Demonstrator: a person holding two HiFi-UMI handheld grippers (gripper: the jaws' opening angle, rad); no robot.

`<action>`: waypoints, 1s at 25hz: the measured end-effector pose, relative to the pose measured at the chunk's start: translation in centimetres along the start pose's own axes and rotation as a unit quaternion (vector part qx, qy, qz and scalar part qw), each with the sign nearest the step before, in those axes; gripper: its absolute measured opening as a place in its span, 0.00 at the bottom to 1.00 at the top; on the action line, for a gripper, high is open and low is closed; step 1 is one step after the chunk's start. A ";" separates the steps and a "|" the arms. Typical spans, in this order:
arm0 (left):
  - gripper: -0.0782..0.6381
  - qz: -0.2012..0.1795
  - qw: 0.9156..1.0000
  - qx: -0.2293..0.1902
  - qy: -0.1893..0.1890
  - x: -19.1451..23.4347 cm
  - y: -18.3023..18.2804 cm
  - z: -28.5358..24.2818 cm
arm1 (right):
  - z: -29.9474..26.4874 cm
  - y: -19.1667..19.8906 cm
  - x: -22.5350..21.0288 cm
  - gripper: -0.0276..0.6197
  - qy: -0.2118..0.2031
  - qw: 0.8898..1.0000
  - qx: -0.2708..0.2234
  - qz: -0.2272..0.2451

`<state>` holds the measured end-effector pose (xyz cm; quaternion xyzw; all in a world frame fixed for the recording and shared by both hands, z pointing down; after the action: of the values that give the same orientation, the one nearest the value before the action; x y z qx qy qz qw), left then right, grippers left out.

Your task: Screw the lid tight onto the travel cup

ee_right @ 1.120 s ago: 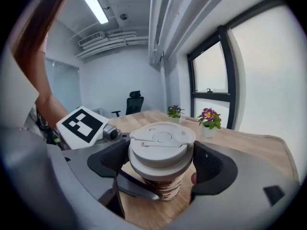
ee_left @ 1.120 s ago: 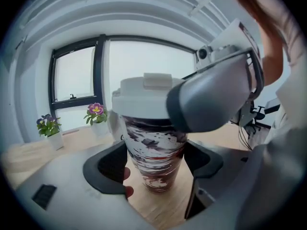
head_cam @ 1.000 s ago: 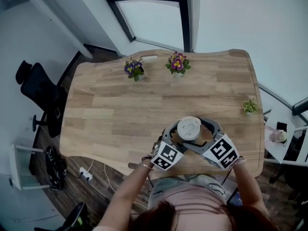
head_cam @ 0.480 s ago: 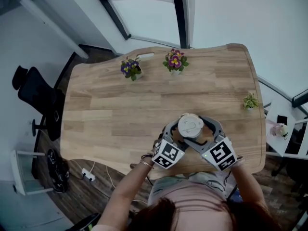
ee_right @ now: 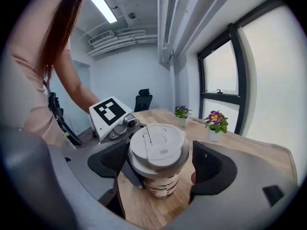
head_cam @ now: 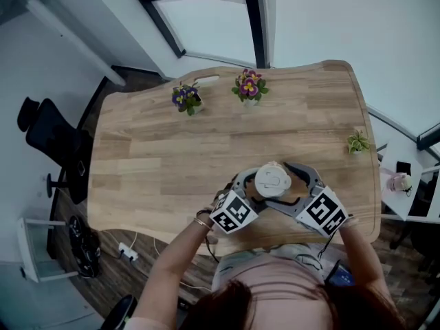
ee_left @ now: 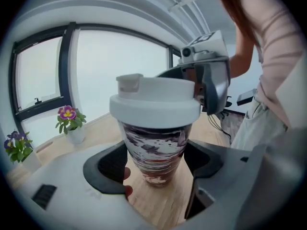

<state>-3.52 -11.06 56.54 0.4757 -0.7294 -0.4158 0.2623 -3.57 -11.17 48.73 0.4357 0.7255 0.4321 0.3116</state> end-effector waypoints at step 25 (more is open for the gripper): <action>0.61 -0.001 1.000 0.006 -0.004 0.0 -0.2 -0.5 | 0.1 0.2 -0.4 0.65 0.088 0.995 -0.030 -0.029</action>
<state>-3.05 -11.29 56.65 0.4767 -0.7324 -0.4135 0.2556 -3.28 -11.45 48.86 0.3648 0.7492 0.4811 0.2721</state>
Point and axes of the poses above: the fingertips, and each gripper's own axes: z backward along the fingers, x to its left, y out of its underside, the point moved 1 cm from there along z, backward along the fingers, and after that the axes turned 1 degree about -x, right-handed, at the moved point
